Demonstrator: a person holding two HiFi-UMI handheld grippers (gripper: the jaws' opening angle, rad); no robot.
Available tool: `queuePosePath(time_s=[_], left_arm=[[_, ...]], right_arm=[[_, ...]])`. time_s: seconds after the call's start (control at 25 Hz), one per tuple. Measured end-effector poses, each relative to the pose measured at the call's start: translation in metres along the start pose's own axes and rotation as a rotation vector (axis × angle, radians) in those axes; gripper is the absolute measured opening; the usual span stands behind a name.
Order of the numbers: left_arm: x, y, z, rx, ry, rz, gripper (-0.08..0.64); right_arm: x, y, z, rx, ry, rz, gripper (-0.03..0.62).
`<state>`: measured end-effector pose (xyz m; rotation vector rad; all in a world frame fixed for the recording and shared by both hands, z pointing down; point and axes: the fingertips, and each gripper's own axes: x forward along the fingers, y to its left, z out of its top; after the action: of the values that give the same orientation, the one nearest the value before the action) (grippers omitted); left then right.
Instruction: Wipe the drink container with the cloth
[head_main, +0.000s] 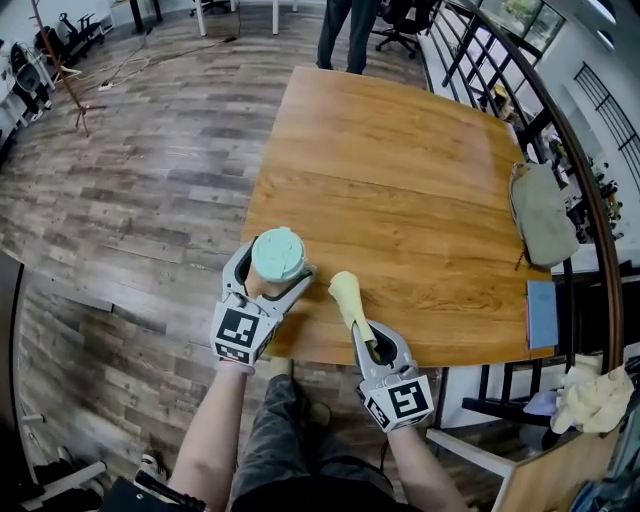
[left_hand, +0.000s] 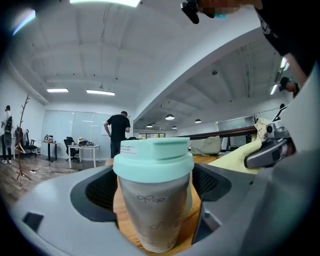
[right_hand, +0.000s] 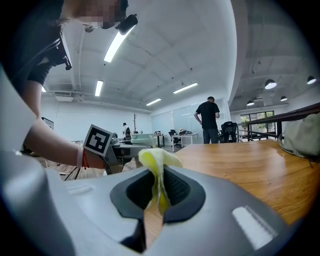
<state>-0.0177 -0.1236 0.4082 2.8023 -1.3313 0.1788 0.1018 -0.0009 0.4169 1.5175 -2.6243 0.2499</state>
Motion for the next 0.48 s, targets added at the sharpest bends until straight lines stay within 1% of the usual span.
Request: queuePosePath(time_s=[0.16,0.32,0.44,0.48], left_arm=[[0.0017,-0.0001,0.0053,0.003,-0.030,-0.014,0.448],[0.0055,0.0051,0.0064,0.000,-0.043,-0.029,0.446],[0.0055,0.0031,0.0063,-0.027,-0.056,-0.073,0.437],[0.0058,0.0026,0.0063,-0.035,-0.058,-0.088,0.417]], right_arm=[[0.0033,-0.0017,-0.0041,0.007,0.010,0.001,0.025],[0.0087,-0.0036,-0.0049,-0.001,0.016,0.005,0.025],[0.0094,-0.0049,-0.0032,-0.003,0.011,0.009,0.025],[0.0095,-0.0052,-0.0020,-0.003,0.007,0.011,0.025]])
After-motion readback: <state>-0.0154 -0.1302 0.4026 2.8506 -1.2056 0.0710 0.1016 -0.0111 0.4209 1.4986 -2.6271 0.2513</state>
